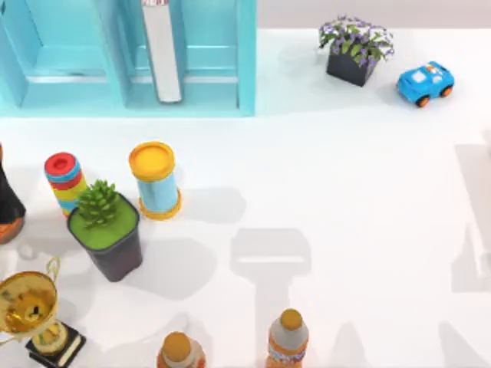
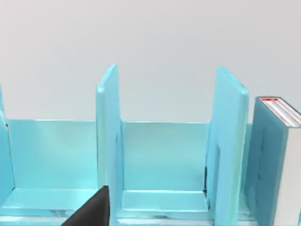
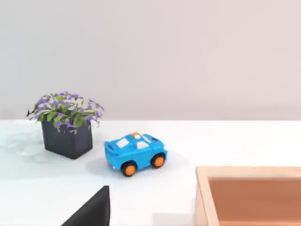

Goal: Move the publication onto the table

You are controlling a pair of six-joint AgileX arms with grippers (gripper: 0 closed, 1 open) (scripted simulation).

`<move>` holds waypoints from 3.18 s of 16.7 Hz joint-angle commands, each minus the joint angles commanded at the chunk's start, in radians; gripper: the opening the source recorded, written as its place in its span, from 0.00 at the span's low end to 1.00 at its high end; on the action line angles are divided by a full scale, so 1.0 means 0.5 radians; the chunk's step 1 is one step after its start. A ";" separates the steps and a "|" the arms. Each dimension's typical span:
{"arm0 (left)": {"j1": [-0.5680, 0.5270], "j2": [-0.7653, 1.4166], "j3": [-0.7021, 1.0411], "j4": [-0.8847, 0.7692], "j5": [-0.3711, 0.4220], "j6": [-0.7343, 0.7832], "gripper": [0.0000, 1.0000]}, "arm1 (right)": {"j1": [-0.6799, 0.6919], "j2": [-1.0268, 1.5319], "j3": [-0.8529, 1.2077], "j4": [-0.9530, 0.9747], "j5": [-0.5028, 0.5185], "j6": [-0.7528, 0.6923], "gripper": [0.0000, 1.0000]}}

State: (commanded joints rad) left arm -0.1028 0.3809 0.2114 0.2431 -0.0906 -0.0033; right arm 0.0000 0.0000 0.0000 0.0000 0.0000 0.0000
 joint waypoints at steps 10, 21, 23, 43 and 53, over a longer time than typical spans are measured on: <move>-0.469 2.289 0.835 0.952 -0.384 -0.066 1.00 | 0.000 0.000 0.000 0.000 0.000 0.000 1.00; -0.686 3.287 1.260 1.455 -0.559 -0.120 1.00 | 0.000 0.000 0.000 0.000 0.000 0.000 1.00; -0.686 3.287 1.260 1.455 -0.559 -0.120 1.00 | 0.000 0.000 0.000 0.000 0.000 0.000 1.00; -0.525 3.877 2.140 1.174 -0.393 -0.088 1.00 | 0.000 0.000 0.000 0.000 0.000 0.000 1.00; -0.525 3.877 2.140 1.174 -0.393 -0.088 0.40 | 0.000 0.000 0.000 0.000 0.000 0.000 1.00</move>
State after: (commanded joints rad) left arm -0.3652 2.3196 1.2812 0.8302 -0.2872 -0.0473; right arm 0.0000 0.0000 0.0000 0.0000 0.0000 0.0000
